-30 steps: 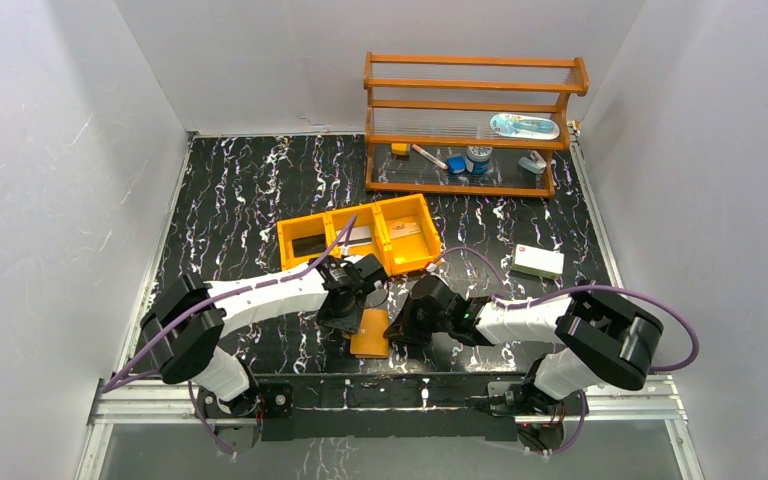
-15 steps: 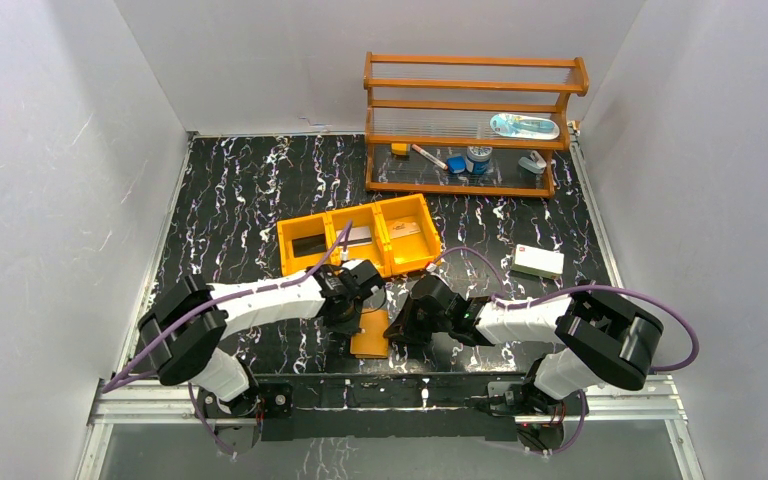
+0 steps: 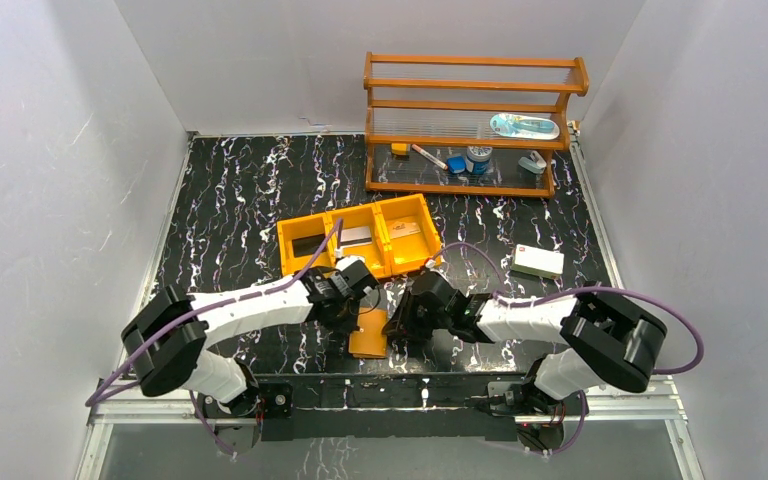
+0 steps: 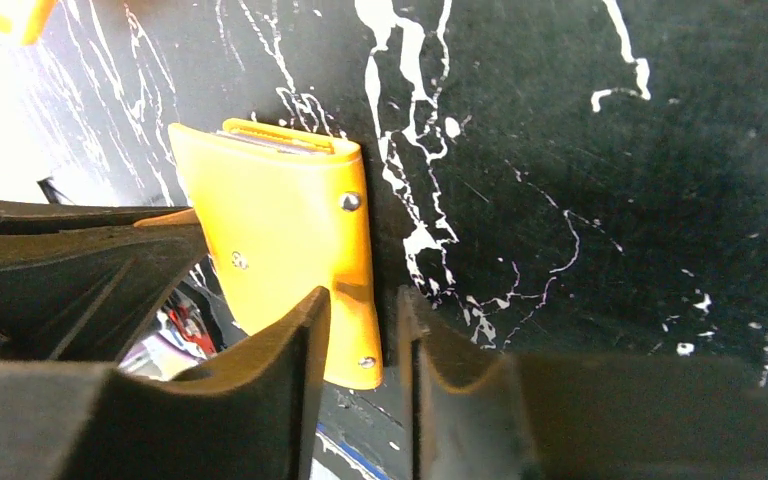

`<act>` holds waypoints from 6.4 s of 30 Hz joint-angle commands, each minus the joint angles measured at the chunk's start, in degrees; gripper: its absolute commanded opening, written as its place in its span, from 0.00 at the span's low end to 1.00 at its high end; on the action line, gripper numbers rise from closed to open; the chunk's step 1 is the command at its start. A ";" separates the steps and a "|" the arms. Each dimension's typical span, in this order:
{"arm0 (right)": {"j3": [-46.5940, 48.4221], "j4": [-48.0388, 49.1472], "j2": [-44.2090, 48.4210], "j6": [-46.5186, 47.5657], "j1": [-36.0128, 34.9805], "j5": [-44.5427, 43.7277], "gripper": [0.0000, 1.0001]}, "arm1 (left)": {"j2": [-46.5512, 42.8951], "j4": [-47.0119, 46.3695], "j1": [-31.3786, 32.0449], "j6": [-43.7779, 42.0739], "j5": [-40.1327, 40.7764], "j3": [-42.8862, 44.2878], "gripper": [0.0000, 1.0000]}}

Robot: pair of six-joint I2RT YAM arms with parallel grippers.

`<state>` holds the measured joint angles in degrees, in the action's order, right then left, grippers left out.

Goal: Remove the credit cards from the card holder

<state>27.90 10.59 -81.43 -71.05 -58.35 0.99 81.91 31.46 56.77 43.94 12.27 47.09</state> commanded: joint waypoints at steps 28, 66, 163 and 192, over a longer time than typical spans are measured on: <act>2.84 -27.51 31.00 4.22 1.13 -17.74 0.67 | -13.18 0.98 -0.06 2.08 -2.42 2.04 0.00; 18.91 -25.65 -2.37 7.64 1.48 5.95 0.47 | -19.67 7.92 -1.14 12.61 -2.75 -9.45 0.00; 26.99 -23.22 -16.17 11.57 0.78 8.66 0.44 | -14.47 4.12 -14.17 -2.59 -7.66 -5.31 0.57; 27.00 -23.32 -7.21 15.99 0.82 9.24 0.59 | -3.16 0.77 -53.63 -21.44 -23.80 11.46 0.98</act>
<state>53.15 -12.45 -91.66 -55.55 -57.30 10.61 78.48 34.15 3.75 24.86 -6.15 57.32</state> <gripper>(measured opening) 0.583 0.983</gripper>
